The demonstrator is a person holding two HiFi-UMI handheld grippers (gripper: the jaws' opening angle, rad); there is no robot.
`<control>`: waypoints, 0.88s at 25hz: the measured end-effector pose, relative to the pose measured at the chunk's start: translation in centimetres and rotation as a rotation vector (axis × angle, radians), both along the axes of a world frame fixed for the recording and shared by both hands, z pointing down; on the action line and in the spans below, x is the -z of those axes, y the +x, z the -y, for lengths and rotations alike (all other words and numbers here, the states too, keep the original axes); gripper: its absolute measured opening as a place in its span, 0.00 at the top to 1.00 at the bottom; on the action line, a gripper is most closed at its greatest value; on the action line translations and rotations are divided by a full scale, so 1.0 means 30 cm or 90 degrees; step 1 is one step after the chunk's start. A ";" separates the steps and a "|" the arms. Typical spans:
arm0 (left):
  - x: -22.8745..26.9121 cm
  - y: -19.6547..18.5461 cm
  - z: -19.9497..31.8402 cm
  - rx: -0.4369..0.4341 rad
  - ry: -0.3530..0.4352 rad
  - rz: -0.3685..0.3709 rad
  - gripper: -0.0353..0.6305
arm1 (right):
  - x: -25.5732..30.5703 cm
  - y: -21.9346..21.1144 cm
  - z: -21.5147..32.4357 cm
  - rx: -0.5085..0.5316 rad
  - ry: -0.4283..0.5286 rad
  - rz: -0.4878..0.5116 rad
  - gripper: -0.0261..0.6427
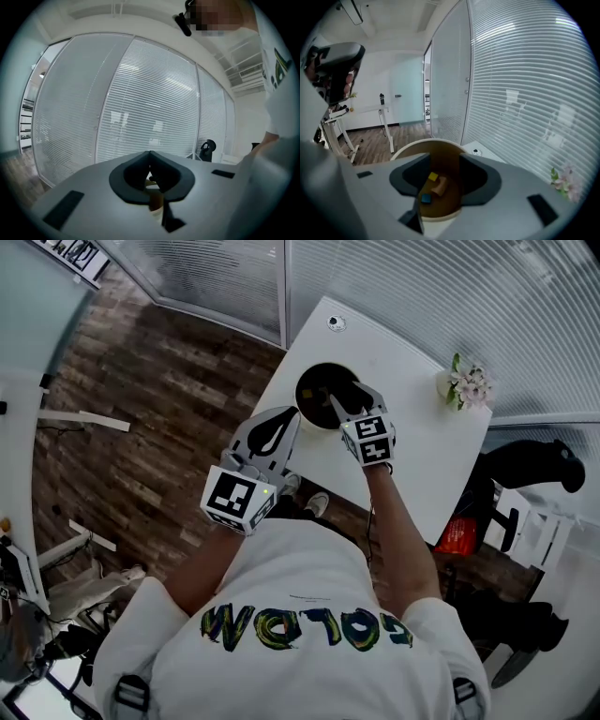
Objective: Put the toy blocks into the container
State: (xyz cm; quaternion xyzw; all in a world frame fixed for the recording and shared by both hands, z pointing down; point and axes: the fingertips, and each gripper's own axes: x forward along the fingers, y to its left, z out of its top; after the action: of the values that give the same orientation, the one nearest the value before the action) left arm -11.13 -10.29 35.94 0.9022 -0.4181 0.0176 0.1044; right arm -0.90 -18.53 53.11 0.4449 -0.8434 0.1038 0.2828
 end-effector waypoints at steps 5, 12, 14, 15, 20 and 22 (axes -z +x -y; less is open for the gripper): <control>0.001 0.026 0.000 -0.019 -0.001 0.001 0.93 | 0.108 0.086 -0.055 -0.050 0.033 0.021 0.72; 0.036 0.160 -0.013 -0.080 0.011 -0.011 0.93 | 0.317 0.241 -0.189 -0.112 0.095 0.055 0.76; 0.049 0.212 -0.018 -0.103 0.014 -0.015 0.93 | 0.377 0.285 -0.228 -0.130 0.110 0.066 0.77; 0.056 0.238 -0.022 -0.113 0.016 -0.017 0.93 | 0.406 0.306 -0.247 -0.139 0.117 0.071 0.78; 0.106 0.342 -0.043 -0.158 0.026 -0.029 0.93 | 0.561 0.389 -0.336 -0.172 0.161 0.093 0.81; 0.129 0.374 -0.054 -0.174 0.028 -0.039 0.93 | 0.619 0.420 -0.371 -0.184 0.181 0.100 0.81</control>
State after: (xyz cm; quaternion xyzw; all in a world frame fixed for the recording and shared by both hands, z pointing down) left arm 0.08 -8.67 32.06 0.9529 -0.2885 -0.0051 0.0936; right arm 11.69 -7.40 34.54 0.5872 -0.7964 0.0578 0.1327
